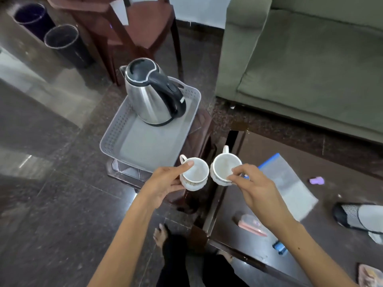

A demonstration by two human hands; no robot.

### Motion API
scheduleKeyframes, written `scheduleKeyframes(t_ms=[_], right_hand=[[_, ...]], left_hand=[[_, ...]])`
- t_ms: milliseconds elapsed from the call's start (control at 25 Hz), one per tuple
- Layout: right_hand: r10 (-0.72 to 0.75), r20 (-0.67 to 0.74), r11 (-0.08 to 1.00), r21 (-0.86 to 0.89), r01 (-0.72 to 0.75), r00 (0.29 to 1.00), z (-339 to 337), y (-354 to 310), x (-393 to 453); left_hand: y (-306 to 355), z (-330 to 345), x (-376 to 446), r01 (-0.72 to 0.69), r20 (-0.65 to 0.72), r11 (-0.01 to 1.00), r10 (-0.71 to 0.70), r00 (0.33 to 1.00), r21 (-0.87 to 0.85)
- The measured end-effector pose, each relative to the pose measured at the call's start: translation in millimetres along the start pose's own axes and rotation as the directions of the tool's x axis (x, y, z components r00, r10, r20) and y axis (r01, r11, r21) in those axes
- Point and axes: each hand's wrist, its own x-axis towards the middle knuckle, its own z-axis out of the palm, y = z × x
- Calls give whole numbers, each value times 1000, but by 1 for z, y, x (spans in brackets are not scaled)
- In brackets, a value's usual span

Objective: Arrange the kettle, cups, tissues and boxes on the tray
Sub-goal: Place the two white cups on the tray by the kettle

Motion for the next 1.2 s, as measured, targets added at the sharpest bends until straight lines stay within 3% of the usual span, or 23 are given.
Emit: scheduleKeyframes(t_ms=[80,200,320,520,680,1000,1200], right_hand=[[26,-36,999,39,-25,999,9,-12,25],[-90,-85,995,-39,87,992,27,-31,61],[-44,-112,999,-10,43,993,50,-45,95],[-5,7,999,49,4,1000,96,-61,137],[-28,12,999,17,28,1000,135,-66,160],[29,64,999,-37,-27,998,182,-55,171],[42,20,998,-40,-41,999,181,-61,168]], left_hand=[[15,-20,11,-6,7,1000,6,1000,6],[40,-57,30,-5,6,1000,5,1000,29],[64,-97,46,4,6,998,-4,1000,59],[89,-155,84,0,-16,983,3,1000,183],[95,-182,123,-3,-42,948,18,999,320],[90,-194,158,4,29,826,-25,999,563],[83,-194,161,-129,111,660,69,991,740]])
